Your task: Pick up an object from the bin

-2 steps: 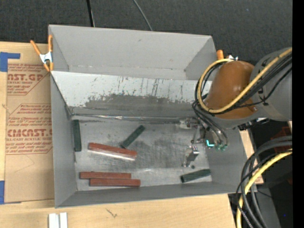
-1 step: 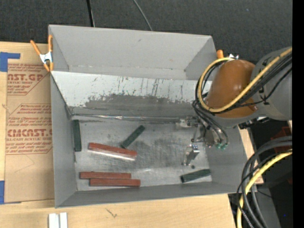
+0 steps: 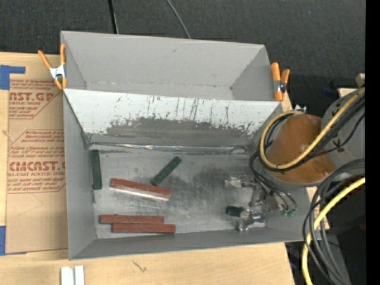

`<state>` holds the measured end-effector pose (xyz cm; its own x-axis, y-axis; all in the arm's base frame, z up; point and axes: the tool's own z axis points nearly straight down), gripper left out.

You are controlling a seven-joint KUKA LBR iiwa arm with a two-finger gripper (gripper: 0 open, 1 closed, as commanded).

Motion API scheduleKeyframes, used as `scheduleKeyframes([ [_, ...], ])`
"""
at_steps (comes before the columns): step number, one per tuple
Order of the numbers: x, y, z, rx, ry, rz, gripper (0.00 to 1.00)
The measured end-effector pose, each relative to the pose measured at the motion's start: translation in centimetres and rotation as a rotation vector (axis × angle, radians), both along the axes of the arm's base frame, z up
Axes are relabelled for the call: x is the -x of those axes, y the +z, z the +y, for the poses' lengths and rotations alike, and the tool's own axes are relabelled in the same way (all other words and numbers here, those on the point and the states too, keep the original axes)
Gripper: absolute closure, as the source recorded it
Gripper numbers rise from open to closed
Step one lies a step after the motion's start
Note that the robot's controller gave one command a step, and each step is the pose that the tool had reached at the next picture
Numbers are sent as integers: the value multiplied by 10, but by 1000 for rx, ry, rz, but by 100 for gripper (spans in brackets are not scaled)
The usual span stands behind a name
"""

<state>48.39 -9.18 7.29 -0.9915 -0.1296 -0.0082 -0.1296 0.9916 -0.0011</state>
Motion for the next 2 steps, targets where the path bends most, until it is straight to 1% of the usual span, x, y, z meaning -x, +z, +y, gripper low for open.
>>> scheduleKeyframes([
  [1, 2, 40, -23, 0, 271, 8, 0],
  [2, 3, 40, -36, -1, 212, 8, 0],
])
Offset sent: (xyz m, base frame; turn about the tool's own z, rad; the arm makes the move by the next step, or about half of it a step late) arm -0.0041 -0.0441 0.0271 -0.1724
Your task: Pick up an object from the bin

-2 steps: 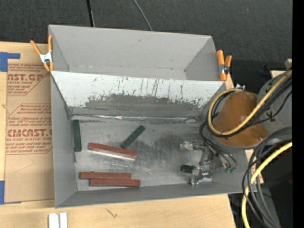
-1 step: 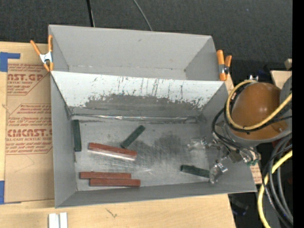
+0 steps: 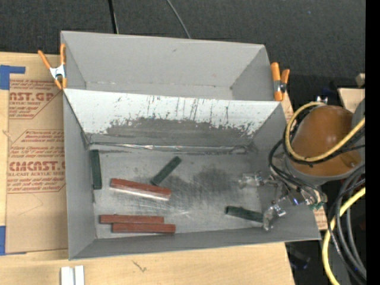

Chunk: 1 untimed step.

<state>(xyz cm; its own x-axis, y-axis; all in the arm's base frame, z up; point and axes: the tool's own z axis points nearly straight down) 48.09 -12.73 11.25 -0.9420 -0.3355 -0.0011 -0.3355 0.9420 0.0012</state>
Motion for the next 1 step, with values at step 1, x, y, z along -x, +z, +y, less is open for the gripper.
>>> scheduleKeyframes([
  [1, -6, -39, 10, 3, -51, -20, 0],
])
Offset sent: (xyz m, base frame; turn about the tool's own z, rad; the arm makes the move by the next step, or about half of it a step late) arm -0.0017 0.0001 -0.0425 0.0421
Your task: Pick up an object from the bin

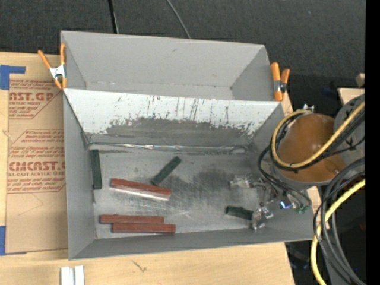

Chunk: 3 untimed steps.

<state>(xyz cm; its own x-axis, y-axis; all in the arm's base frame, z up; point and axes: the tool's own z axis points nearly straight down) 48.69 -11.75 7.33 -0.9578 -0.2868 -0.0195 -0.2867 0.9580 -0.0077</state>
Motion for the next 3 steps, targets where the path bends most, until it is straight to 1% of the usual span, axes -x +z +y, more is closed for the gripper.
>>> scheduleKeyframes([
  [1, 7, -1, -10, -1, 9, 23, 100],
  [2, 7, -1, -10, -1, 9, 23, 100],
  [3, 9, 6, -9, -3, 9, 27, 100],
])
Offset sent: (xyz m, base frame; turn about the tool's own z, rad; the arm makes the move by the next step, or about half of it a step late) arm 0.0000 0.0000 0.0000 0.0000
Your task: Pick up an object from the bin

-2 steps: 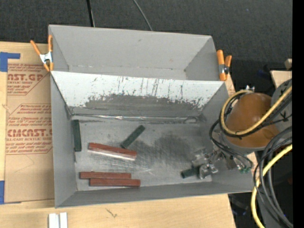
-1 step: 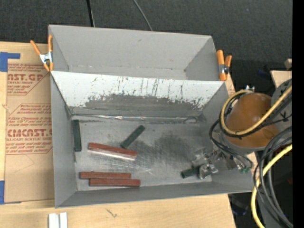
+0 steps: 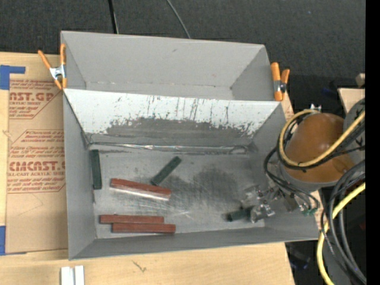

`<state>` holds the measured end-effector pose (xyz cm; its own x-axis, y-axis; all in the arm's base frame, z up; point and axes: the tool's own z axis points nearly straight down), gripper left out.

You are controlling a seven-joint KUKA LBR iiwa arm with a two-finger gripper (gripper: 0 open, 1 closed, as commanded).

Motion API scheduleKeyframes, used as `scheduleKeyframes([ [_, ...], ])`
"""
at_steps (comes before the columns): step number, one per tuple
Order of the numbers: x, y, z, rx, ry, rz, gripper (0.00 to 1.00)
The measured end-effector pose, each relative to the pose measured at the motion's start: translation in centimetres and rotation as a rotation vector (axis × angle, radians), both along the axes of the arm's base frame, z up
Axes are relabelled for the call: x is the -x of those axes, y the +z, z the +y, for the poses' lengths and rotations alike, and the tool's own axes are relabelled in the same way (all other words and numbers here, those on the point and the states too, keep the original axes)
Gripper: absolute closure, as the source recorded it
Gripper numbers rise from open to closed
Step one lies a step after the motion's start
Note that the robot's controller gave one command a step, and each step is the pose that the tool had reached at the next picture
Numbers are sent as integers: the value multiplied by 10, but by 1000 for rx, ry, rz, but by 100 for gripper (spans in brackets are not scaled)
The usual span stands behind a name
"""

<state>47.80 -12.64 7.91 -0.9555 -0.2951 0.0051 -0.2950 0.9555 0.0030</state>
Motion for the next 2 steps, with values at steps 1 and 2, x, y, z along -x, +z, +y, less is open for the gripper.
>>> scheduleKeyframes([
  [1, -2, 59, 0, 1, 0, -8, 100],
  [2, -1, 56, 1, 0, 0, -6, 100],
])
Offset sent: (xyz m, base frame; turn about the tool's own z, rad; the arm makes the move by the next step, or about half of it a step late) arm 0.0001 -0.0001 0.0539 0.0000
